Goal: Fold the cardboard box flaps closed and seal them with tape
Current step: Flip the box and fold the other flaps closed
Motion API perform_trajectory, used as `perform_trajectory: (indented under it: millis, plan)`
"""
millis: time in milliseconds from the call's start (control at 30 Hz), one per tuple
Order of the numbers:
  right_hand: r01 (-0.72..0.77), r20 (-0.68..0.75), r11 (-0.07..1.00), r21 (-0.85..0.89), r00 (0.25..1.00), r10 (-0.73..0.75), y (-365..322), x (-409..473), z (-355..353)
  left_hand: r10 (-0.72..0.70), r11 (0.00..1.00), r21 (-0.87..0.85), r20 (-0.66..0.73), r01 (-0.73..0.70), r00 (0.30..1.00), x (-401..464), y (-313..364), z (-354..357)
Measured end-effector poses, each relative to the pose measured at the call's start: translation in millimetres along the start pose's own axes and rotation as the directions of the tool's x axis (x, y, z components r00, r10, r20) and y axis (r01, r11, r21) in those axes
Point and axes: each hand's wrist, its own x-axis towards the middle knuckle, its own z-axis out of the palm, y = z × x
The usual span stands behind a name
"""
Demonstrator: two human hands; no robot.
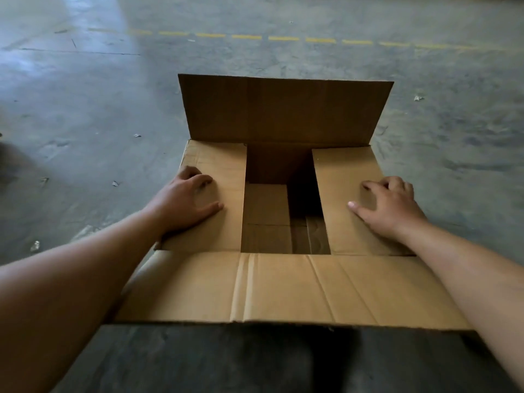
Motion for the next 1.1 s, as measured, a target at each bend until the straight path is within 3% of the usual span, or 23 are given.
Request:
perform_trajectory:
  millis: [100, 267, 400, 500, 567, 700, 800, 867, 933, 1000, 1100]
  plan:
    - [0.056, 0.183, 0.998, -0.012, 0.982, -0.053, 6.6, -5.9, -23.1, -0.005, 0.994, 0.104, 0.182, -0.014, 0.983, -12.0, 1.8, -16.1]
    - [0.267, 0.225, 0.963, 0.035, 0.937, -0.268, -17.1, -38.7, -61.0, -0.005, 0.980, 0.186, 0.357, -0.066, 0.934, -33.7, 34.7, -47.6]
    - [0.536, 0.273, 0.831, 0.146, 0.786, -0.555, -56.6, -72.4, -104.5, 0.214, 0.963, 0.036, 0.503, -0.268, 0.838, -63.8, 85.3, -84.7]
    - [0.567, 0.436, 0.777, 0.275, 0.647, -0.626, -66.4, -93.0, -130.9, 0.336, 0.935, -0.120, 0.601, -0.334, 0.725, -82.8, 104.0, -106.4]
    - [0.651, 0.479, 0.742, 0.157, 0.607, -0.634, -69.2, -95.9, -136.8, 0.331, 0.916, -0.017, 0.599, -0.401, 0.729, -86.3, 106.1, -109.8]
    - [0.640, 0.333, 0.767, -0.054, 0.736, -0.590, -71.4, -65.5, -135.3, 0.397, 0.843, 0.235, 0.336, -0.484, 0.854, -63.3, 100.8, -107.5]
    - [0.556, 0.121, 0.828, -0.071, 0.829, -0.546, -67.0, -40.4, -125.8, 0.339, 0.895, 0.258, 0.139, -0.364, 0.931, -40.2, 90.2, -101.6]
    - [0.542, 0.023, 0.827, -0.149, 0.838, -0.545, -63.9, -32.0, -108.4, 0.308, 0.885, 0.342, 0.079, -0.316, 0.948, -34.0, 85.7, -92.0]
    - [0.530, -0.061, 0.806, -0.265, 0.825, -0.562, -61.1, -25.0, -86.7, 0.352, 0.837, 0.444, 0.012, -0.321, 0.936, -29.1, 82.4, -76.7]
    - [0.447, -0.108, 0.835, -0.321, 0.859, -0.501, -61.8, -15.1, -68.9, 0.388, 0.813, 0.479, -0.022, -0.331, 0.922, -25.5, 80.6, -60.2]
    - [0.345, -0.001, 0.876, -0.337, 0.930, -0.366, -65.9, -0.9, -38.8, 0.280, 0.863, 0.431, 0.024, -0.263, 0.960, -15.6, 67.9, -27.9]
